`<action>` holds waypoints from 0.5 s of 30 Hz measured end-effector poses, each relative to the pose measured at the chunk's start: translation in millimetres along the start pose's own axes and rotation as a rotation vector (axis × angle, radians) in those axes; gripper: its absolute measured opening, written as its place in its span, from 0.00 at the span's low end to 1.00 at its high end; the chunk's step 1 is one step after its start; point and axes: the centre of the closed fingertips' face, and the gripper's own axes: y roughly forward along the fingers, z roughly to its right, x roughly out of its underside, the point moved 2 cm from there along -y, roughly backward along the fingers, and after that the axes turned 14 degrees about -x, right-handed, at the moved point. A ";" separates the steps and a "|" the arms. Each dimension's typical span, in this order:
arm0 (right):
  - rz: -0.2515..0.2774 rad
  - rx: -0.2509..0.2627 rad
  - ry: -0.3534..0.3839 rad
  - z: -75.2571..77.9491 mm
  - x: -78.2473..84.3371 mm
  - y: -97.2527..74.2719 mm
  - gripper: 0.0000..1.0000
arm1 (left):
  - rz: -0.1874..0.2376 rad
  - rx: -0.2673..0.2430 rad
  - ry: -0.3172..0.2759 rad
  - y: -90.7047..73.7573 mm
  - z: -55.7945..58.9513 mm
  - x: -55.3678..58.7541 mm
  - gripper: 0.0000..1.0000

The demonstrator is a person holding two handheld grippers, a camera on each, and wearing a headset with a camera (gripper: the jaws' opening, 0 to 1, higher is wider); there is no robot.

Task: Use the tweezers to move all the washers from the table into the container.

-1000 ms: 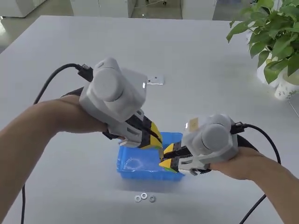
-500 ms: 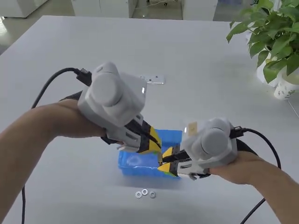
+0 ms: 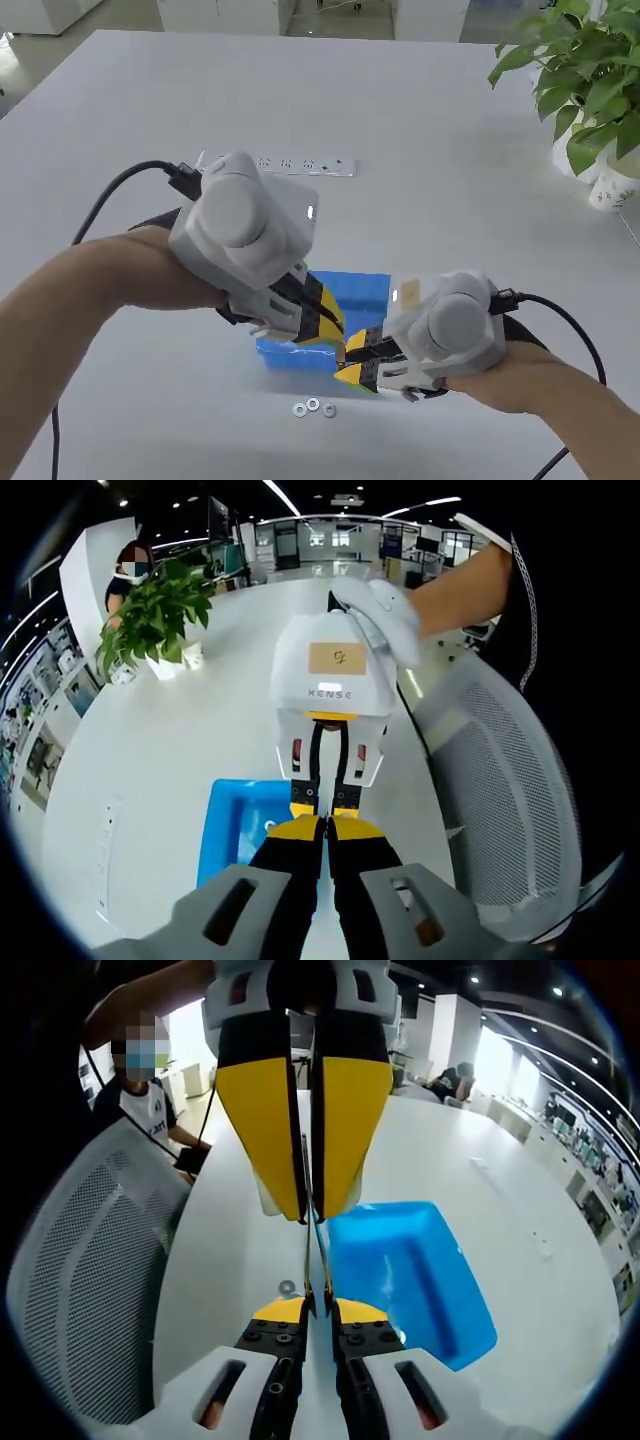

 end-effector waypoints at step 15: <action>-0.002 -0.027 0.009 -12.1 11.8 16.7 0.11 | -0.013 0.020 -0.029 8.4 14.7 13.7 0.06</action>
